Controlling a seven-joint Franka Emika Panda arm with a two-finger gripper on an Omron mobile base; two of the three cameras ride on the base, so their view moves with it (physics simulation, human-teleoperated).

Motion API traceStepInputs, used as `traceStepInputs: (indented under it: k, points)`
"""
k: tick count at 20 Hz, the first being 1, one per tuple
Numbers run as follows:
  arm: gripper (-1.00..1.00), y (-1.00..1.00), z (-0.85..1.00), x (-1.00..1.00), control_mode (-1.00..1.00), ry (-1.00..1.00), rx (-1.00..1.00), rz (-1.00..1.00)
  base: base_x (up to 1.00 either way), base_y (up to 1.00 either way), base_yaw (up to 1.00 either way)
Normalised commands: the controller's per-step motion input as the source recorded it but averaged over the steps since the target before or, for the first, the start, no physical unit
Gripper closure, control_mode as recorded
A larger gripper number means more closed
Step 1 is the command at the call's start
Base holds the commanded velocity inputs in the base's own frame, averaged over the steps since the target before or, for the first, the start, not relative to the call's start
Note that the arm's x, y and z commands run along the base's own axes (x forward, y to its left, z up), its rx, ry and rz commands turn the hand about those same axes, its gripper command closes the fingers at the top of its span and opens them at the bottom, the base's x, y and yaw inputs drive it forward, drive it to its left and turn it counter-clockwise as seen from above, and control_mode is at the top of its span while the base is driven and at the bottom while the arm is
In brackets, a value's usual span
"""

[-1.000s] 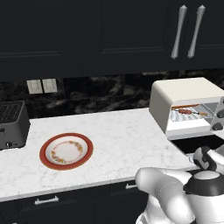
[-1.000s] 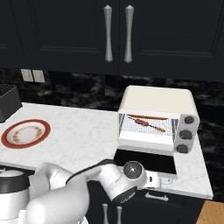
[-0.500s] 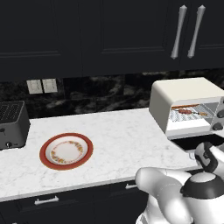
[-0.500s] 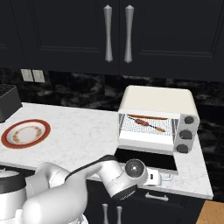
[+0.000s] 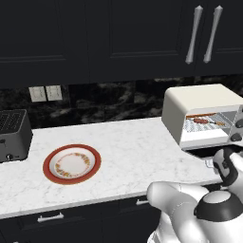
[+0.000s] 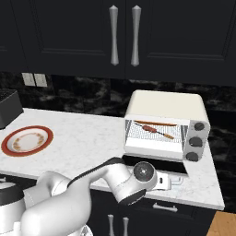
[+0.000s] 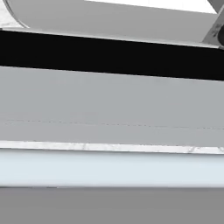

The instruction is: Pick up the kebab skewer and baguette bread, and place them inside the toaster oven. Close the toaster oven door and start by setting the timer.

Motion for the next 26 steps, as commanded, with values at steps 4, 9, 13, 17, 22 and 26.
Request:
traceStepInputs:
  k: [4,9,13,17,22,26]
  points:
    - [-1.00,0.42,0.51,0.94,-1.00,0.00,0.00,-0.02,0.00,0.00,0.00]
    - [-1.00,0.40,0.46,0.99,-1.00,0.00,0.00,-0.02,0.00,0.00,0.00]
    - [-1.00,0.40,0.36,0.99,-1.00,0.00,0.01,-0.02,0.00,0.00,0.00]
    - [-1.00,0.44,0.26,1.00,-1.00,0.00,0.00,-0.02,0.00,0.00,0.00]
    - [-1.00,0.44,0.06,1.00,-1.00,0.00,0.00,-0.03,0.00,0.00,0.00]
    - [-1.00,0.43,0.00,1.00,-1.00,0.01,0.00,-0.04,0.00,0.00,0.00]
